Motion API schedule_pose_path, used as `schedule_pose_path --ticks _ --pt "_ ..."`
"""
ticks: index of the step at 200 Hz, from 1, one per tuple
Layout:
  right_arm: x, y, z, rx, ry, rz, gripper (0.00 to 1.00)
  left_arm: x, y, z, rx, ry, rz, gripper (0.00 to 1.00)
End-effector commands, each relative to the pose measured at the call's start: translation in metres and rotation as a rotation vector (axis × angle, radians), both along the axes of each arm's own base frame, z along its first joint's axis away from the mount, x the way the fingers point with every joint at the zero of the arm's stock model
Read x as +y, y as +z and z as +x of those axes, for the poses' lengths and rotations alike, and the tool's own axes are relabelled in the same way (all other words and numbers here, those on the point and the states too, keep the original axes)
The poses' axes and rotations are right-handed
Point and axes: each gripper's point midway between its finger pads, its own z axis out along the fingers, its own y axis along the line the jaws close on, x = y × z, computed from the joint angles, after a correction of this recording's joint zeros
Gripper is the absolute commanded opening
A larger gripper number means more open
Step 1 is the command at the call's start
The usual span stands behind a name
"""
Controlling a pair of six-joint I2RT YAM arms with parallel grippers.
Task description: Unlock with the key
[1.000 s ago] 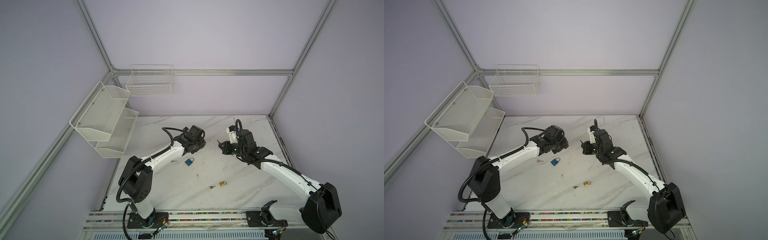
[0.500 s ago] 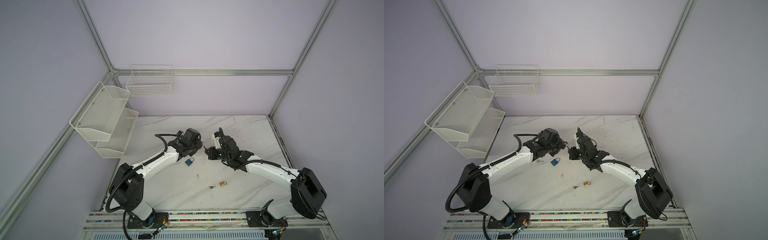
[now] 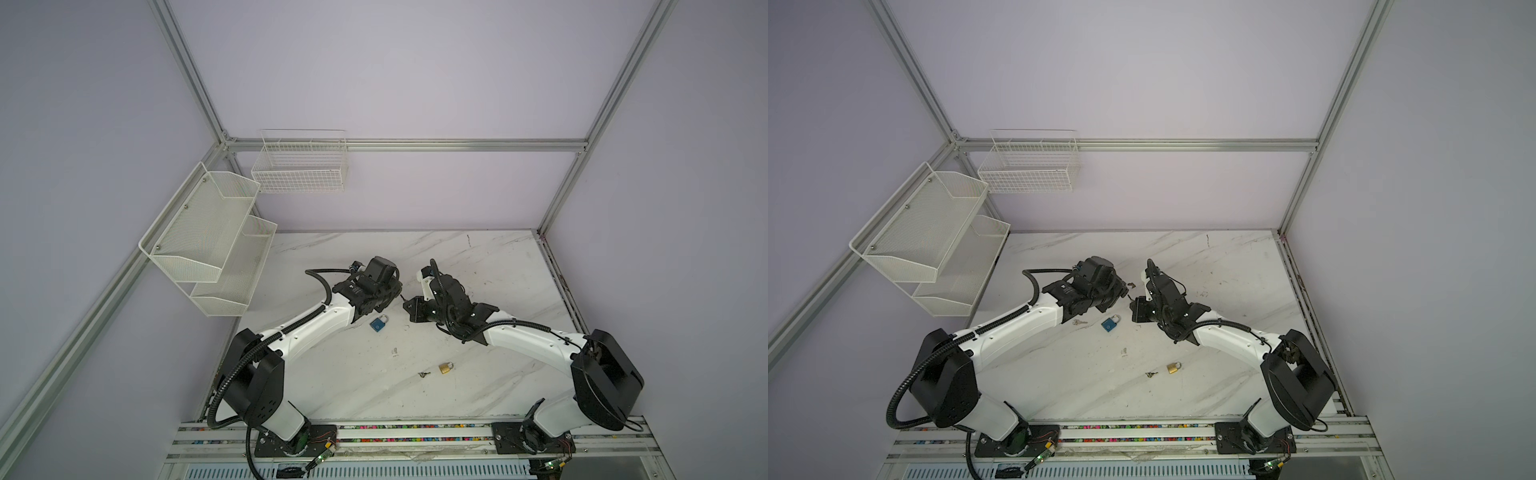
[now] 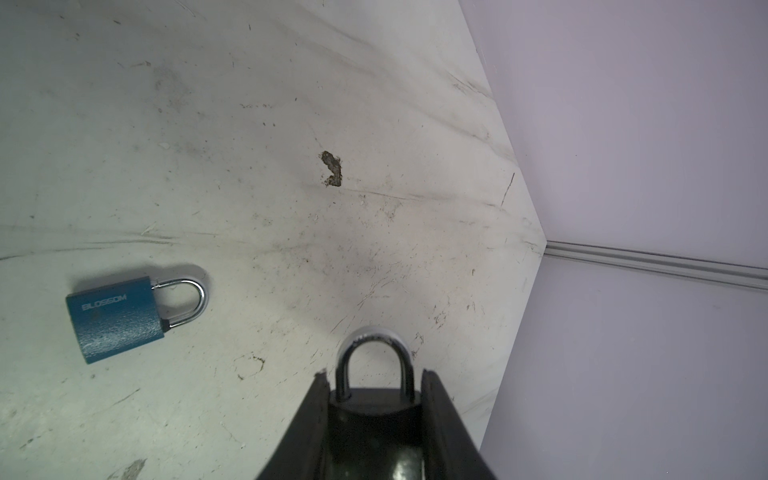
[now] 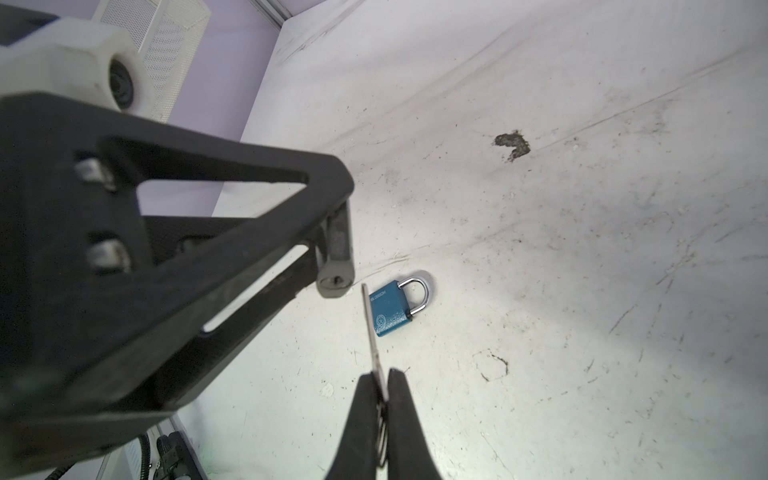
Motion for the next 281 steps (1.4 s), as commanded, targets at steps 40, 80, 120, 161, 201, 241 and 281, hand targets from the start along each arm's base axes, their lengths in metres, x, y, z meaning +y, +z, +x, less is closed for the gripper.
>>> schedule_pose_path --ticks 40,80,120,161,201,241,281 --pt "0.009 0.019 0.006 -0.044 0.000 0.027 0.00 0.010 0.006 0.001 -0.027 0.041 -0.009 0.01" --pt "0.014 0.025 0.008 -0.050 0.008 0.034 0.00 0.012 0.005 -0.001 -0.021 0.047 -0.015 0.01" --pt "0.010 0.018 0.011 -0.040 -0.020 0.009 0.00 0.012 0.011 -0.002 -0.037 0.048 -0.029 0.00" --pt "0.021 0.017 0.012 -0.026 0.002 0.018 0.00 0.009 0.015 -0.001 -0.039 0.039 -0.037 0.00" --pt "0.022 0.017 0.013 -0.032 -0.002 -0.003 0.00 0.009 0.017 0.001 -0.045 0.038 -0.025 0.00" --pt "0.034 0.014 0.005 -0.009 0.043 0.003 0.00 0.008 0.016 0.002 -0.044 0.031 -0.009 0.00" --pt "0.038 0.017 0.005 -0.004 0.040 0.016 0.00 0.011 0.017 0.002 -0.051 0.020 0.042 0.00"
